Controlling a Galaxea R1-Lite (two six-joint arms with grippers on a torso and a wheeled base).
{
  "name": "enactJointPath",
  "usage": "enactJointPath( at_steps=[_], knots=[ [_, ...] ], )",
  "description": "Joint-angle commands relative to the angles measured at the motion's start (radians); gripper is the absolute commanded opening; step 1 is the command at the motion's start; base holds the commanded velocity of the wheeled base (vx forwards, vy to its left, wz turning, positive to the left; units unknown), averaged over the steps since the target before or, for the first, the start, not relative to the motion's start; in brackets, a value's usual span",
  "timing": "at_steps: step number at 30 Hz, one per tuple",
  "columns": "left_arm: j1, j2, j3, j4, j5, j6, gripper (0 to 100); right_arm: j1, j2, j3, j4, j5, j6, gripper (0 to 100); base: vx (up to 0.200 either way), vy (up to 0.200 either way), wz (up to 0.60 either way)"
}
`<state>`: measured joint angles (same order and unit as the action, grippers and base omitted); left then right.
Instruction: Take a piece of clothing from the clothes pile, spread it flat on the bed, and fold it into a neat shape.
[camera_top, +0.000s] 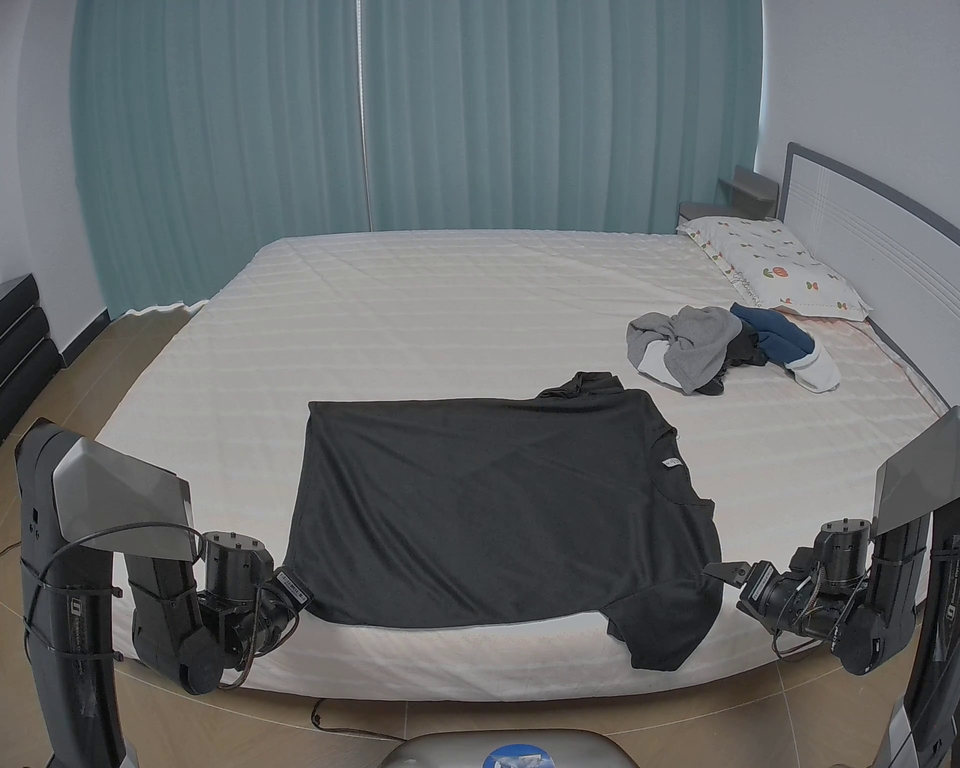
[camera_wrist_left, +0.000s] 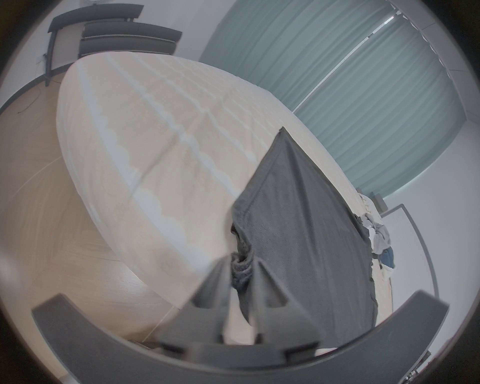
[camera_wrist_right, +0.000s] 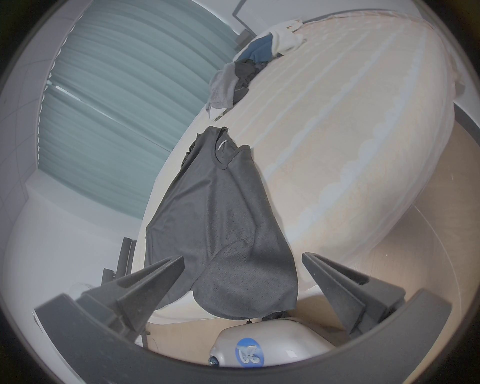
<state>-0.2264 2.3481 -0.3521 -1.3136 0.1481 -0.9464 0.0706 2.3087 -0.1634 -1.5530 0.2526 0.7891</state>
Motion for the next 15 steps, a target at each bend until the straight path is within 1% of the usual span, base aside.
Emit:
enactJointPath(
  at_steps=[1,4,9,12,15],
  knots=[
    [0.013,-0.003,0.01,-0.001,0.039,-0.006,0,0.001,-0.008,-0.022,-0.013,0.001,-0.033,100,0.0,0.0,0.0],
    [0.016,-0.026,0.021,-0.006,0.048,-0.011,0,0.006,0.001,-0.065,0.002,-0.001,-0.047,100,0.0,0.0,0.0],
    [0.015,-0.027,0.027,-0.032,0.039,-0.035,0,0.014,0.0,-0.169,0.166,-0.004,-0.077,100,0.0,0.0,0.0],
    [0.021,-0.024,0.027,-0.047,0.025,-0.057,0,0.014,0.003,-0.219,0.217,-0.006,-0.082,100,0.0,0.0,0.0],
    [0.024,-0.01,0.027,-0.062,0.011,-0.058,0,0.003,0.023,-0.263,0.254,-0.006,-0.119,100,0.0,0.0,0.0]
  ],
)
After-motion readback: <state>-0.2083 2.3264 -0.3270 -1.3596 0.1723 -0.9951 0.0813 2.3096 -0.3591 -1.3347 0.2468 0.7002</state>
